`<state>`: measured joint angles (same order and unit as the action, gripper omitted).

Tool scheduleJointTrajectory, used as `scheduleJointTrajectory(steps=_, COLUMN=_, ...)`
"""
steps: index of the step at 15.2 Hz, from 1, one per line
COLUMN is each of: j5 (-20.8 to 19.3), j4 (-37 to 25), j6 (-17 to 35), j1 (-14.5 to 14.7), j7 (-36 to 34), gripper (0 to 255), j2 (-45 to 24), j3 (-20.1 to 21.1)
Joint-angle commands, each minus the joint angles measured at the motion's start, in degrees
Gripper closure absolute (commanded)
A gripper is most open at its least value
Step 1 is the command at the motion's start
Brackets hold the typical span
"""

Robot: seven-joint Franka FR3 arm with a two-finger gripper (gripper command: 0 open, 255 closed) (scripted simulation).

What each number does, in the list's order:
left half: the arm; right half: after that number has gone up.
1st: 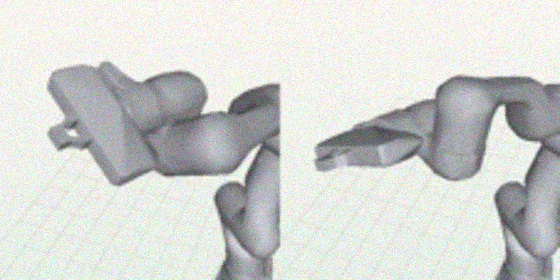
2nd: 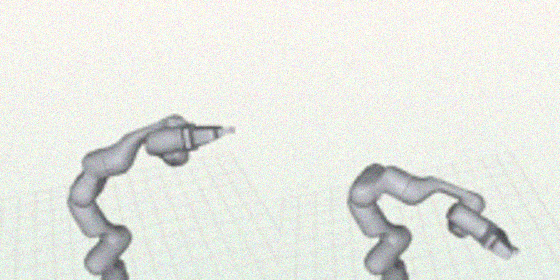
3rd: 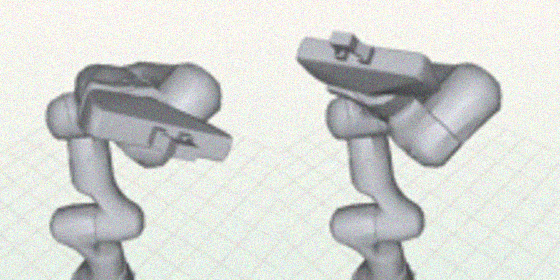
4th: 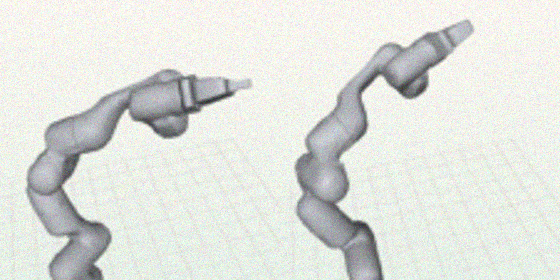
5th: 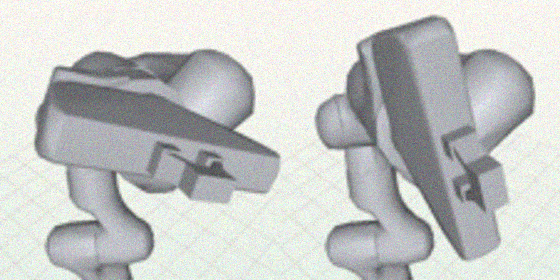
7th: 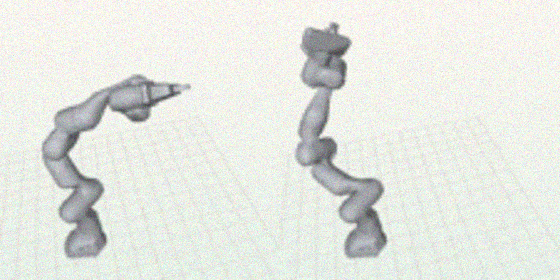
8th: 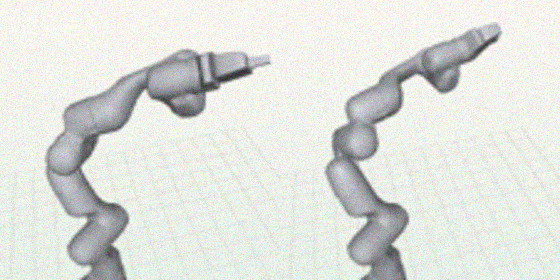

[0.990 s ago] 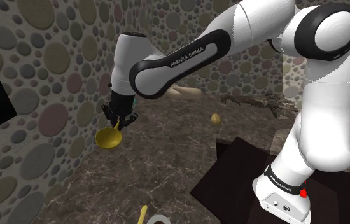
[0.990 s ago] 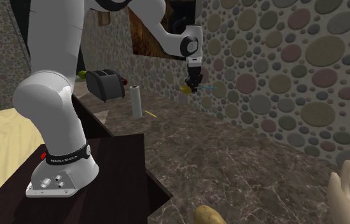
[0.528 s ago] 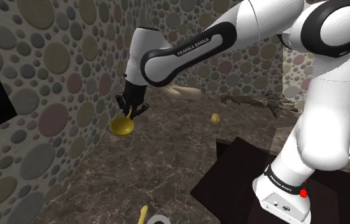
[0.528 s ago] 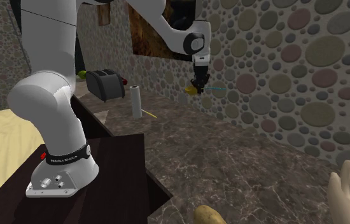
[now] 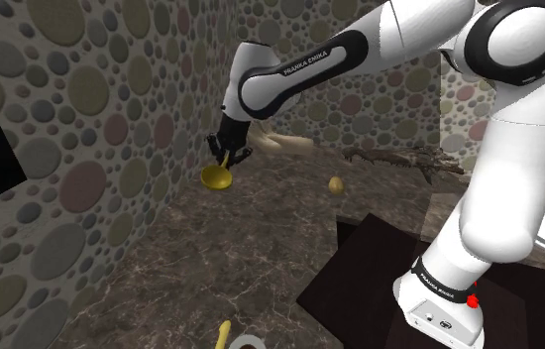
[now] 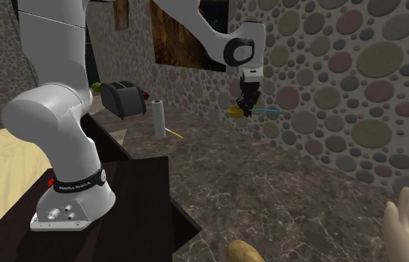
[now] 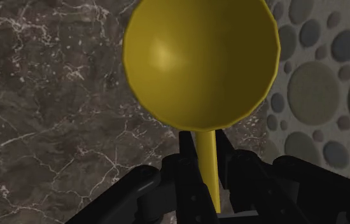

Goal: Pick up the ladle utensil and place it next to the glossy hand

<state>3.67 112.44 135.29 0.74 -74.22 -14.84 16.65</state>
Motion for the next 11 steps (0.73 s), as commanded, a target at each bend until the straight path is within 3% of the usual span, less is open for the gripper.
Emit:
scheduleJointTrajectory(steps=1, j5=1.1, j4=0.8, j6=-0.2, j1=-2.1, j7=3.4, gripper=255, j2=0.7, j3=-0.7)
scheduleJointTrajectory(steps=11, j5=3.7, j4=-2.6, j6=-3.5, j1=-10.6, j7=17.2, gripper=255, j2=-1.1, j3=-4.5)
